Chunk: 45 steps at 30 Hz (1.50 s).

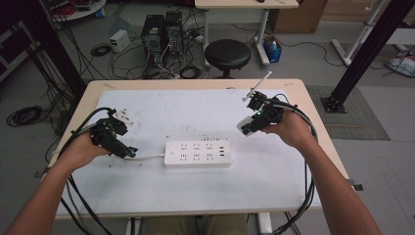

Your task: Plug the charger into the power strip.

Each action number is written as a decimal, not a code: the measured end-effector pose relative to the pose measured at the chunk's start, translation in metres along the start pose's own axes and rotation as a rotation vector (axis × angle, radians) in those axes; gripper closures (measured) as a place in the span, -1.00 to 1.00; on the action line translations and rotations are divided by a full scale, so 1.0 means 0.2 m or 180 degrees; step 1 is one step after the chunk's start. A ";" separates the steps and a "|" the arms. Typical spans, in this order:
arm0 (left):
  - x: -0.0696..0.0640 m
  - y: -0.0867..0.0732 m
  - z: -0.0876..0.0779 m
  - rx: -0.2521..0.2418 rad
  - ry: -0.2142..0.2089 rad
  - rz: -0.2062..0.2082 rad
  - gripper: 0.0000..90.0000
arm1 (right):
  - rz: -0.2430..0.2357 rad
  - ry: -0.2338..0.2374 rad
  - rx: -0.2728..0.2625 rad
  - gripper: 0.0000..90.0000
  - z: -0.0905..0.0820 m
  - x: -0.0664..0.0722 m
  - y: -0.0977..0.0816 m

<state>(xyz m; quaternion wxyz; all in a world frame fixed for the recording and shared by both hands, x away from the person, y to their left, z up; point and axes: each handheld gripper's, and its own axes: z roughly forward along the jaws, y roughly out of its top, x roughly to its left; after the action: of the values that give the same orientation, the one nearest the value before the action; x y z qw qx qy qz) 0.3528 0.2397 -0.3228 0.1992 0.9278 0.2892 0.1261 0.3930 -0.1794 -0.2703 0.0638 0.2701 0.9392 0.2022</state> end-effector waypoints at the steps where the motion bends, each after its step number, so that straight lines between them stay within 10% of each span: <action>1: 0.00 0.00 0.00 0.0003 0.0011 -0.0014 -0.52 | -0.0076 0.0010 0.0004 0.37 0.01 0.01 0.02; 17: -0.04 -0.02 0.06 0.0081 -0.0143 0.0169 -0.52 | -0.0987 0.0085 0.0558 0.38 0.36 0.16 0.28; 40: -0.04 -0.06 0.05 0.0077 -0.0130 0.0206 -0.52 | -0.1806 0.0101 0.0993 0.38 0.62 0.27 0.37; 45: -0.04 -0.06 0.05 0.0066 -0.0133 0.0207 -0.52 | -0.1768 0.0062 0.1039 0.38 0.62 0.28 0.38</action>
<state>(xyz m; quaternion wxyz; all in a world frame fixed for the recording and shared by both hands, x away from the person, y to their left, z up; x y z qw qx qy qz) 0.3449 0.2401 -0.3384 0.1914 0.9412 0.2559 0.1102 0.4106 -0.0476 -0.3528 0.0633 0.0081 0.9976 0.0264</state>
